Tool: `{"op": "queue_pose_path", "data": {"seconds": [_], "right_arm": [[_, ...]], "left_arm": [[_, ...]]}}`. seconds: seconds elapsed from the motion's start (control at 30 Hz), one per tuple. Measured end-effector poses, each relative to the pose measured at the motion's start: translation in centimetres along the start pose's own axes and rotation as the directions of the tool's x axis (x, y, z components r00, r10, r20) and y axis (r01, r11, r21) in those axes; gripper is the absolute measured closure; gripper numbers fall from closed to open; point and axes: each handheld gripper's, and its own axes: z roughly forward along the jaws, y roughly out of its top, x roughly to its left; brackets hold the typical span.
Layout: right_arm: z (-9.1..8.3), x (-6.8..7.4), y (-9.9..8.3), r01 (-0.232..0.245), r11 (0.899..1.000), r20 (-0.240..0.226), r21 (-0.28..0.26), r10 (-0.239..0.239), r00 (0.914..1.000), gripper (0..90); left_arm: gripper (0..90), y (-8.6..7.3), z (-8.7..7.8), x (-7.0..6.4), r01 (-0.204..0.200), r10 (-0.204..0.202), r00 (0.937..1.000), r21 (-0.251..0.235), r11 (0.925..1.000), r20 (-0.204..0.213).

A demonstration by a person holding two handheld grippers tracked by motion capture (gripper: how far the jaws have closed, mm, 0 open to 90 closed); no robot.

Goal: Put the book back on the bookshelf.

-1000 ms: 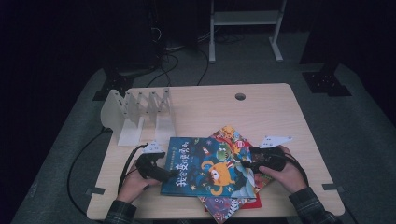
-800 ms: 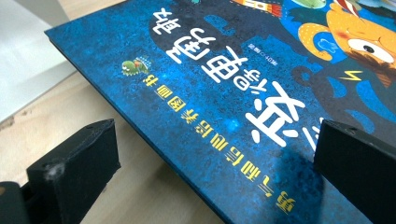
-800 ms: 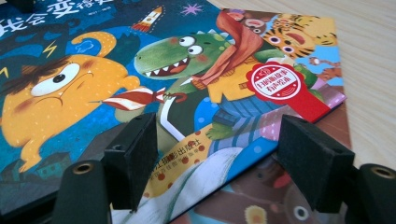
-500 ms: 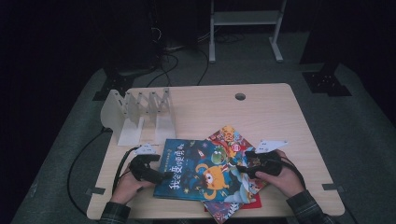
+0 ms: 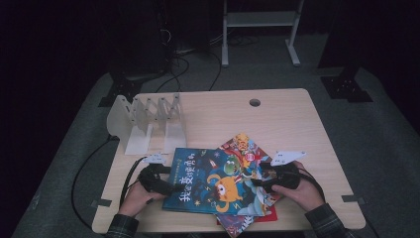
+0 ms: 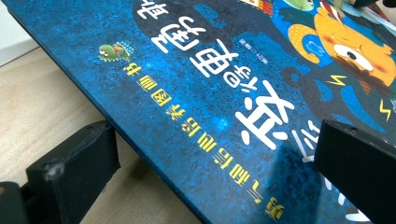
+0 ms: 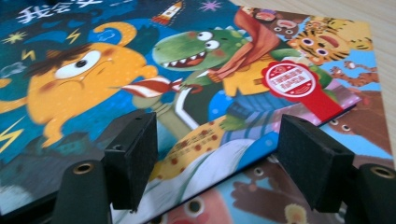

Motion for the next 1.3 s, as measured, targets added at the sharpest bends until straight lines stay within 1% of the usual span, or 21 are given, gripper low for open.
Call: {"op": "queue_pose_path", "data": {"seconds": [0.03,0.1,0.37,0.63,0.73,0.77,0.87,0.97,1.1,1.3], "right_arm": [[-0.1,0.1,-0.1,0.004,1.0,-0.011,0.002,-0.004,0.9999,28.5],[-0.2,0.2,-0.1,0.003,1.0,-0.015,0.003,-0.003,0.9999,28.7],[-0.2,0.2,0.0,0.018,1.0,-0.011,0.014,-0.017,0.9998,29.2],[-0.2,0.3,0.0,0.016,1.0,-0.009,0.012,-0.016,0.9998,29.1],[0.0,0.6,0.1,0.016,1.0,-0.012,0.014,-0.016,0.9998,29.0],[0.2,0.9,0.2,0.022,1.0,-0.019,0.013,-0.021,0.9996,28.8],[0.4,1.1,0.3,0.03,0.999,-0.026,0.011,-0.029,0.9992,28.7],[0.7,1.4,0.6,0.032,0.999,-0.032,0.014,-0.032,0.999,28.6],[1.1,1.7,0.8,0.038,0.999,-0.038,0.014,-0.038,0.9986,28.6],[1.3,1.9,1.0,0.041,0.999,-0.042,0.015,-0.041,0.9983,28.6]], "left_arm": [[0.0,0.0,0.0,0.0,0.002,-0.002,1.0,0.0,1.0,0.002],[0.0,0.0,0.1,0.0,0.009,-0.009,0.9999,0.006,0.9999,0.012],[0.0,0.2,0.3,0.1,0.016,-0.016,0.9997,0.014,0.9998,0.02],[0.0,0.1,0.4,0.3,0.028,-0.029,0.9983,0.022,0.9994,0.05],[0.0,0.0,0.1,0.5,0.033,-0.034,0.9982,0.028,0.9991,0.049],[0.0,-0.1,0.0,0.6,0.036,-0.037,0.9982,0.028,0.999,0.048],[0.0,-0.2,-0.4,0.9,0.041,-0.042,0.9982,0.028,0.9988,0.043],[0.0,-0.4,-0.6,1.1,0.053,-0.054,0.9975,0.031,0.9981,0.044],[0.0,-0.7,-0.8,1.4,0.074,-0.076,0.9953,0.037,0.9966,0.061],[0.0,-0.8,-0.5,1.6,0.103,-0.105,0.9917,0.038,0.994,0.074]]}}
